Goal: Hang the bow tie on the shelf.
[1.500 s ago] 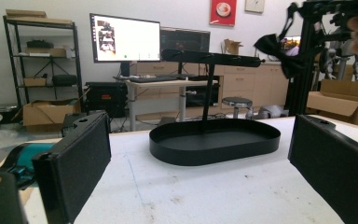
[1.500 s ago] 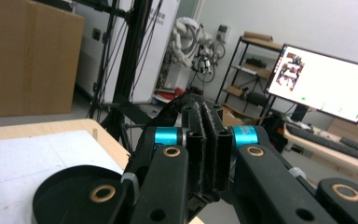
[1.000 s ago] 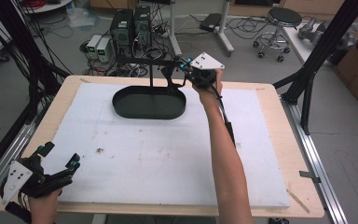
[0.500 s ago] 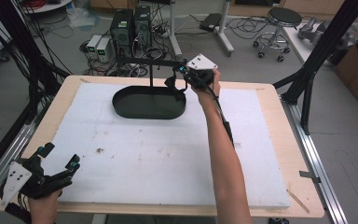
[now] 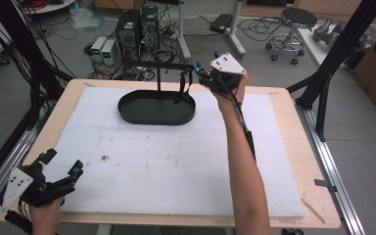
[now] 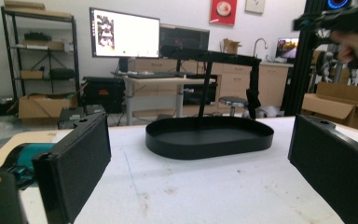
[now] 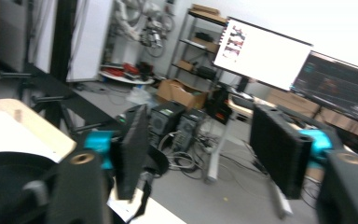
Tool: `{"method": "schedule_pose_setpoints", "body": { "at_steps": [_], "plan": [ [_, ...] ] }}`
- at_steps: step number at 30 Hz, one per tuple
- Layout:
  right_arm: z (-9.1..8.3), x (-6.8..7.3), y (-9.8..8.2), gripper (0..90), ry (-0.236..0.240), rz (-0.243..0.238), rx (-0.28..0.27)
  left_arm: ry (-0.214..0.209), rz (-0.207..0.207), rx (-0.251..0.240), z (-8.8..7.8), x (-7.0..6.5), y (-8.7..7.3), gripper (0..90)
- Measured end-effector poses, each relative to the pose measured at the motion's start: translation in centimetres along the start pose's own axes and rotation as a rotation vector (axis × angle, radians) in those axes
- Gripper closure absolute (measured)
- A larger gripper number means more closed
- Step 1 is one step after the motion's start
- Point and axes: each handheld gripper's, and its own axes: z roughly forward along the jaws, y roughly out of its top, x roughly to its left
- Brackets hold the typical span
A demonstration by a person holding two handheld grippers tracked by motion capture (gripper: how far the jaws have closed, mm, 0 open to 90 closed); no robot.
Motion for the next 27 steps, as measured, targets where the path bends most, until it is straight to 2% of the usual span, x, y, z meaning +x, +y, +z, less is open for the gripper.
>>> {"method": "schedule_pose_setpoints", "body": {
  "at_steps": [1,2,3,4,6,7,9,12,14,16,19,24,27],
  "plan": [
    [-0.5,-0.1,0.3,25.5,-0.016,-0.005,0.009,0.002,0.001,0.001,0.1,0.0,0.0,6.1],
    [-2.1,-0.4,1.1,24.4,-0.050,-0.004,-0.004,0.002,0.006,0.004,0.1,0.0,0.0,6.2],
    [-2.1,-0.4,1.1,24.4,-0.050,-0.004,-0.004,0.000,0.009,0.002,0.2,0.0,0.0,6.2],
    [-3.2,-0.6,1.4,24.5,-0.073,-0.001,-0.027,-0.002,0.017,0.005,0.2,-0.1,0.1,6.2],
    [-5.3,-0.9,1.9,24.3,-0.100,0.036,-0.048,-0.003,0.024,0.003,0.3,-0.1,0.1,6.2],
    [-6.2,-1.0,2.1,22.9,-0.111,0.053,-0.041,-0.005,0.022,0.002,0.3,-0.1,0.1,6.2],
    [-8.0,-1.1,2.2,22.9,-0.137,0.066,-0.046,-0.003,0.026,0.003,0.3,-0.1,0.2,6.2],
    [-11.0,-1.3,2.1,22.4,-0.148,0.089,-0.071,0.000,0.029,0.001,0.4,-0.1,0.2,6.2],
    [-13.0,-1.4,1.7,21.4,-0.144,0.113,-0.090,0.004,0.026,0.000,0.4,0.0,0.2,6.2],
    [-14.9,-1.5,1.1,21.3,-0.146,0.105,-0.101,0.006,0.025,0.006,0.4,0.1,0.2,6.2],
    [-17.5,-1.8,-0.1,20.2,-0.150,0.131,-0.113,0.008,0.022,0.011,0.6,0.2,0.1,6.2],
    [-21.1,-2.6,-2.3,19.2,-0.180,0.159,-0.100,0.009,0.038,0.015,0.8,0.0,0.1,6.2],
    [-22.9,-3.1,-3.8,18.9,-0.190,0.213,-0.098,0.008,0.041,0.017,0.9,0.0,0.1,6.2]
  ]
}}
